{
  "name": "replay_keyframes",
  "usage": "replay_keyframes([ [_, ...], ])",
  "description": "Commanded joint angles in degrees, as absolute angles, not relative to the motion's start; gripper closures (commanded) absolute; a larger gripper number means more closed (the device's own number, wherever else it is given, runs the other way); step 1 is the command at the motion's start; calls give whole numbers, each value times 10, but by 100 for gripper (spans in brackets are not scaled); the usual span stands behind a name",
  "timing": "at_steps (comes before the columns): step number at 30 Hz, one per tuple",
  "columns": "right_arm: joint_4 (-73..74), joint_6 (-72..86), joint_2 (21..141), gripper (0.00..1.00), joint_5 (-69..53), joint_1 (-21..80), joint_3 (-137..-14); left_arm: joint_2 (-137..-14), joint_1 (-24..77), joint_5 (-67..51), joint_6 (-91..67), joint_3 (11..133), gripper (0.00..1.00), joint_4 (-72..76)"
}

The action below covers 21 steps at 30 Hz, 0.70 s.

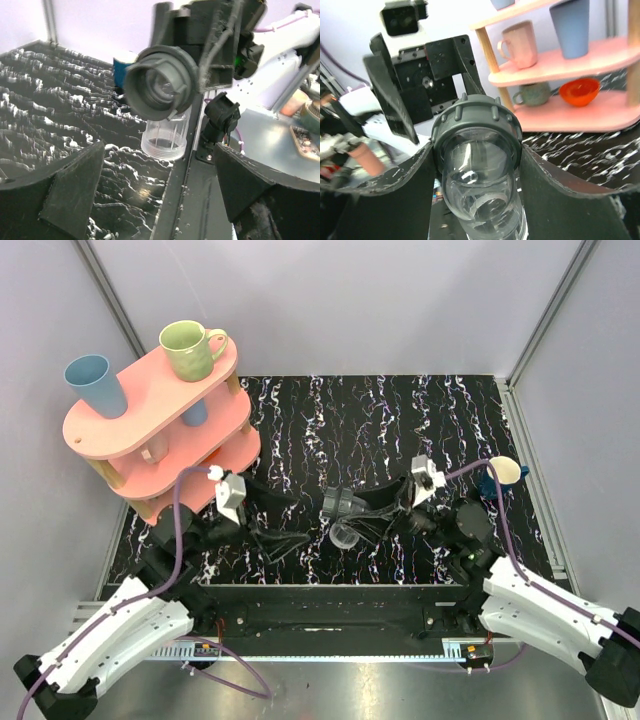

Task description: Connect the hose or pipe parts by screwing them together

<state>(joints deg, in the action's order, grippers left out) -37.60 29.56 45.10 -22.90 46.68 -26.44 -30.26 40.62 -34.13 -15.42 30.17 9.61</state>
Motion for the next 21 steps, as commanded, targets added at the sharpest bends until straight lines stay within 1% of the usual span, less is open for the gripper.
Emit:
replay_keyframes([
  [1,-391,104,410,100,-236,464,-252,-305,406,-204,-264,407,7,-76],
  [2,-395,27,409,100,-277,464,-250,-325,406,-187,-294,429,10,-137],
  [3,-398,-2,410,100,-296,464,-249,-334,406,-181,-309,471,10,-163],
  [5,-384,-114,411,100,-332,464,-258,-363,405,-180,-369,509,9,-218],
  [6,-370,-140,410,100,-337,464,-263,-372,405,-191,-387,540,9,-228],
  [7,-365,-164,410,100,-341,464,-271,-380,405,-202,-427,554,8,-236],
  [8,-361,-216,410,100,-343,464,-273,-398,403,-222,-446,565,8,-253],
  [11,-320,-288,404,100,-317,464,-295,-431,400,-260,-488,605,8,-282],
  [14,-313,-342,392,100,-302,466,-291,-460,392,-257,-491,640,7,-328],
  [16,-330,-366,380,100,-301,469,-287,-473,371,-282,-517,643,9,-330],
  [18,-307,-392,374,100,-301,476,-295,-489,353,-348,-544,622,9,-289],
  [19,-301,-397,368,100,-302,480,-304,-491,350,-369,-581,611,11,-265],
  [21,-280,-418,365,100,-306,487,-312,-493,345,-419,-625,572,11,-170],
])
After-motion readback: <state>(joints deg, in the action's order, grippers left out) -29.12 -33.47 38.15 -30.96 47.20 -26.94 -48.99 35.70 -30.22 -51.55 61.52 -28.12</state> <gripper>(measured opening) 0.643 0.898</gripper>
